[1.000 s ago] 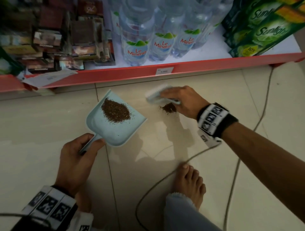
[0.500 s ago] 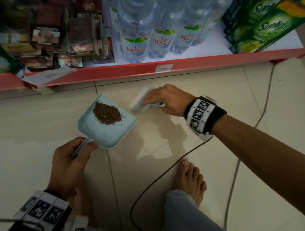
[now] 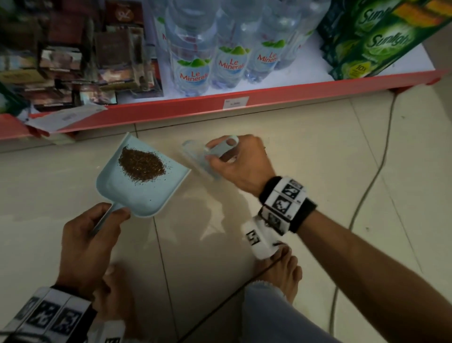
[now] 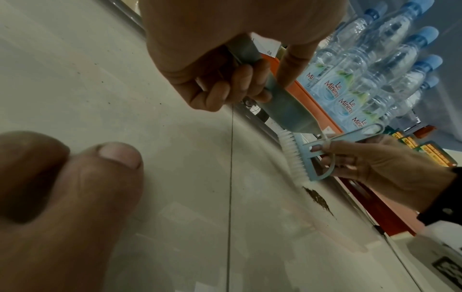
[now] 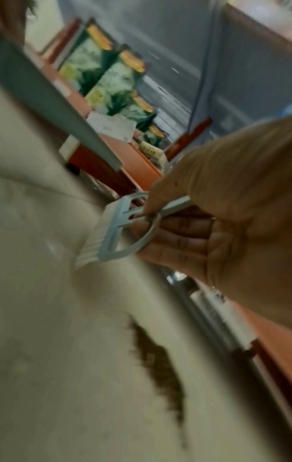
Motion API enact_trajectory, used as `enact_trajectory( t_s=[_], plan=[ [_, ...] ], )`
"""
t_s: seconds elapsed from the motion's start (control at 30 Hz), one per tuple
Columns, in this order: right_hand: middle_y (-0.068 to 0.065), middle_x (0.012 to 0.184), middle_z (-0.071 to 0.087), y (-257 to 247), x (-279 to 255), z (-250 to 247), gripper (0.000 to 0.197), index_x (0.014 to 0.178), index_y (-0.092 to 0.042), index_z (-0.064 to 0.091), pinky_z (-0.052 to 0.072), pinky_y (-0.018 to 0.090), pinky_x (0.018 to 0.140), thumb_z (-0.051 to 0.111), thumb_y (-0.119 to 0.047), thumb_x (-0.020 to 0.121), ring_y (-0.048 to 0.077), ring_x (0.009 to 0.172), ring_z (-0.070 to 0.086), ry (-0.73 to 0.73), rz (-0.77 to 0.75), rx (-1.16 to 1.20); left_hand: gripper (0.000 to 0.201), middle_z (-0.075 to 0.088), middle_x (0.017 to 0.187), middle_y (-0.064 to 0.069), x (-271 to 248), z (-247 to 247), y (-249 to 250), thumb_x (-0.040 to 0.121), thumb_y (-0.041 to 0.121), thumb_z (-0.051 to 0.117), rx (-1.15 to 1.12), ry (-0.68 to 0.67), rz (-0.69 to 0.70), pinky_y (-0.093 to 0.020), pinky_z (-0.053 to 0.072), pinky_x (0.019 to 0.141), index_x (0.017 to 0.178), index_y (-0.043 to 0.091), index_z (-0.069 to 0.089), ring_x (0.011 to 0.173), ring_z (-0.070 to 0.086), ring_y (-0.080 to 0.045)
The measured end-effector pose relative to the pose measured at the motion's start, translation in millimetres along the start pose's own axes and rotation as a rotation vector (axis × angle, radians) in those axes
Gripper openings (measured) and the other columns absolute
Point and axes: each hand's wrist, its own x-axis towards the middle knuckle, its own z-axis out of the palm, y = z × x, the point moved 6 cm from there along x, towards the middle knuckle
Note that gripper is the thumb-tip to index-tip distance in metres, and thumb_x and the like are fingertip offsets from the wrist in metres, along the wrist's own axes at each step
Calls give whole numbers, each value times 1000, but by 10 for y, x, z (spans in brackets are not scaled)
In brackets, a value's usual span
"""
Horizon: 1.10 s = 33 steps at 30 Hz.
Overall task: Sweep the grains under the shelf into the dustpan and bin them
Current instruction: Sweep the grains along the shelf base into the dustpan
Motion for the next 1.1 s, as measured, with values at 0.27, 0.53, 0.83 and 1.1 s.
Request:
enact_trajectory(
  t_s=[0.27, 0.53, 0.83, 1.1],
  plan=[
    [8, 92, 76, 598, -64, -391, 27, 99, -16, 77, 46, 32, 87, 63, -38, 89, 26, 90, 69, -39, 253, -562, 53, 37, 49, 2, -42, -6, -56, 75, 48, 60, -5, 13, -13, -22, 27, 45, 72, -5, 54, 49, 33, -15],
    [1, 85, 76, 308, -529, -20, 14, 93, -12, 79, 60, 22, 68, 78, -21, 81, 7, 67, 70, -128, 206, -34, 57, 34, 49, 3, 20, 100, -19, 75, 47, 63, -60, -6, -3, -24, 24, 42, 74, -9, 52, 48, 30, -13],
    [3, 87, 76, 812, -317, -668, 23, 103, -12, 77, 52, 13, 60, 76, -27, 85, 6, 60, 64, -19, 237, -250, 37, 35, 48, 10, 45, 178, -34, 79, 39, 65, -97, -17, -20, -23, 24, 42, 71, 4, 59, 46, 30, -9],
    [-7, 91, 77, 902, -432, -744, 19, 92, -15, 80, 62, 31, 67, 83, -26, 77, 10, 73, 73, -100, 177, 62, 52, 35, 52, -2, 41, 374, 40, 76, 46, 63, -65, -73, 19, -22, 25, 44, 73, -6, 54, 51, 32, -16]
  ],
)
